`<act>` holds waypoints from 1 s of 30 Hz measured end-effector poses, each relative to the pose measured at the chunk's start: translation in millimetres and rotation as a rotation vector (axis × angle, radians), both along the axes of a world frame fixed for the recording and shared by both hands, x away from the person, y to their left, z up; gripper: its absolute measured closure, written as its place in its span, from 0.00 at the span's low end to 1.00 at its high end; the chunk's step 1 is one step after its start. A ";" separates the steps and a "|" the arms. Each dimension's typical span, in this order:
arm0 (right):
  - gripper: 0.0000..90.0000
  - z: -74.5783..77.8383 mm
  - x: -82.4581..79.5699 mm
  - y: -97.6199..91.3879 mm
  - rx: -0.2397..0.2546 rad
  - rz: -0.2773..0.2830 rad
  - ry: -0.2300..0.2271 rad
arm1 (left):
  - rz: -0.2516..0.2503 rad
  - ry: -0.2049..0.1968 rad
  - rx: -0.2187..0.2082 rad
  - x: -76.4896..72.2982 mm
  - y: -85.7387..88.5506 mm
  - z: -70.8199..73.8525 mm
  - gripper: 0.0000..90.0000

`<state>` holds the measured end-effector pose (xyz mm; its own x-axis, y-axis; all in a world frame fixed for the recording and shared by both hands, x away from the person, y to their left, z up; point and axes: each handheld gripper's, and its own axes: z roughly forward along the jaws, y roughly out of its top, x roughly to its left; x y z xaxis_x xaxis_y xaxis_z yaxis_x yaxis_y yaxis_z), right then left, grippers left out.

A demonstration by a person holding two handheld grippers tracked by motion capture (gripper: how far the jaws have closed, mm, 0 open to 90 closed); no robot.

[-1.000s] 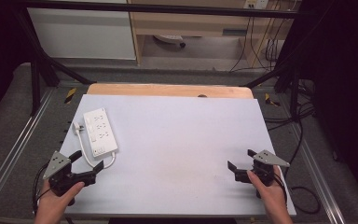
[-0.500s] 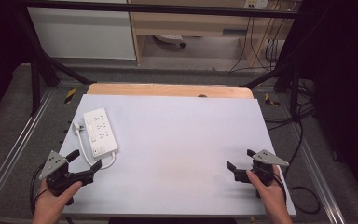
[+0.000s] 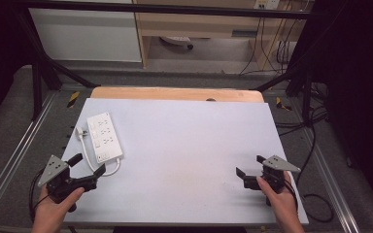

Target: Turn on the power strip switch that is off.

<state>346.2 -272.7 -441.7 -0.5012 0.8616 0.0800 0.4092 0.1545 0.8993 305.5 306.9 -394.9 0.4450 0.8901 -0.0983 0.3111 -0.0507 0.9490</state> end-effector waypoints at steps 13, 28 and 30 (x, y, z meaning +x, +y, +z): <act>0.04 1.3 -1.2 1.8 -0.001 0.012 -0.004 | 0.006 -0.011 0.001 6.6 -1.0 8.6 0.07; 0.03 1.3 -1.4 1.8 0.004 0.006 0.006 | 0.002 -0.035 0.004 17.8 0.4 20.5 0.08; 0.03 1.2 -1.1 1.4 0.005 0.006 0.004 | 0.003 -0.038 0.010 21.2 1.7 21.4 0.08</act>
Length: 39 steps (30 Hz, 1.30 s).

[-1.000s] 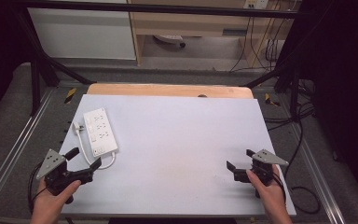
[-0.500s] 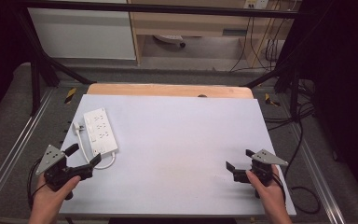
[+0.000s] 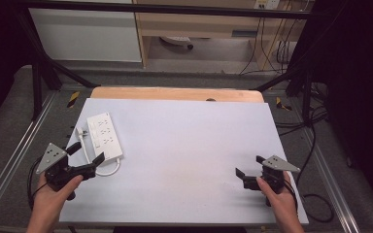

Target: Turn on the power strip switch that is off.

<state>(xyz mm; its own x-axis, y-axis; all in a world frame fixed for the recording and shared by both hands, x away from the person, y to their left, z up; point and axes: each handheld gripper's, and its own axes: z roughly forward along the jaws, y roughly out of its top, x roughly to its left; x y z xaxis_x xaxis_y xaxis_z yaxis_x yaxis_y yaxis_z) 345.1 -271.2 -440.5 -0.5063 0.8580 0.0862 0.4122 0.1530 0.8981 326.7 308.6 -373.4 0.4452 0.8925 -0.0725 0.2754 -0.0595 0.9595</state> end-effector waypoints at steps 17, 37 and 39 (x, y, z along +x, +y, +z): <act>0.04 -0.1 -0.2 -0.1 -0.002 0.000 0.003 | 0.027 0.020 0.002 26.8 6.7 3.7 0.10; 0.04 0.0 0.0 -1.0 -0.003 0.003 0.006 | 0.071 0.046 0.017 55.7 7.5 5.8 0.18; 0.04 0.0 0.0 -0.7 -0.001 0.003 0.006 | 0.076 0.047 0.023 58.1 7.7 6.5 0.19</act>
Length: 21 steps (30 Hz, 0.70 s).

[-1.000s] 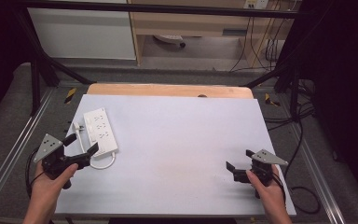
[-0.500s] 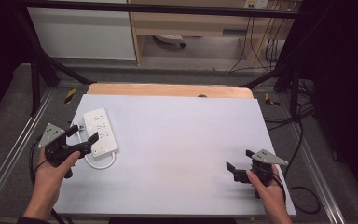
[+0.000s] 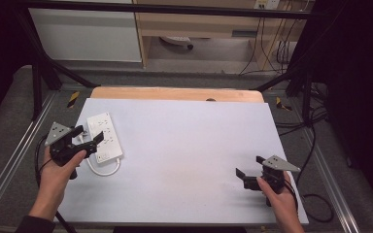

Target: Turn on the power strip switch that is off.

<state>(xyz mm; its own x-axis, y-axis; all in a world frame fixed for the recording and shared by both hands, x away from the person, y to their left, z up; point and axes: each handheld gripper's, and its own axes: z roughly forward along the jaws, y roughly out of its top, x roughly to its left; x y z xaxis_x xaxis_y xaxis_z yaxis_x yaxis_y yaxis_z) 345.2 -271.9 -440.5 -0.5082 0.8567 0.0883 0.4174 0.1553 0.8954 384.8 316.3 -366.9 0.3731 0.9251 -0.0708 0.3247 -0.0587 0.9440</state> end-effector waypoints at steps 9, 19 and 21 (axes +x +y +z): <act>0.04 -0.6 0.2 0.0 -0.007 0.001 0.008 | 0.010 0.014 0.008 7.9 0.1 0.2 0.27; 0.04 -0.7 0.2 0.0 -0.006 0.005 0.008 | 0.012 0.029 0.027 16.2 -2.1 3.0 0.36; 0.04 -0.6 0.2 -0.1 -0.006 0.005 0.008 | 0.012 0.030 0.032 18.2 -2.2 3.8 0.38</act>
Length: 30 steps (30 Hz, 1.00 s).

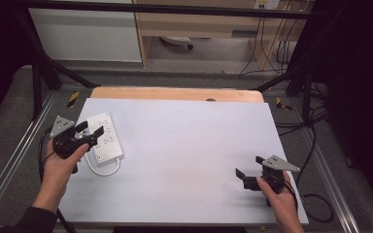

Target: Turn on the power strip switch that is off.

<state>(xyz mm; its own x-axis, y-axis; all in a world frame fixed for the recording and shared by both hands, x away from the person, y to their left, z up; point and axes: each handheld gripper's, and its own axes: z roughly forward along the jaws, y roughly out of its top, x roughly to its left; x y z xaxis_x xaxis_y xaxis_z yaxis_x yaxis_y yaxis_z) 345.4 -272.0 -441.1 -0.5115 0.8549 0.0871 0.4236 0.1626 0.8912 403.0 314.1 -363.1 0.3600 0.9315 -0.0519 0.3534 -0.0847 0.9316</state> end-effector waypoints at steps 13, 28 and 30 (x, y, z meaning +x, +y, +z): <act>0.04 0.0 0.0 -0.1 0.001 0.000 0.001 | 0.006 0.044 0.024 10.5 2.4 -5.6 0.55; 0.04 0.0 0.1 -0.3 0.000 0.002 0.002 | 0.032 0.082 0.033 19.4 8.9 -13.0 0.75; 0.04 -0.1 0.1 -0.2 0.000 0.002 0.003 | 0.031 0.086 0.038 20.5 9.4 -14.1 0.77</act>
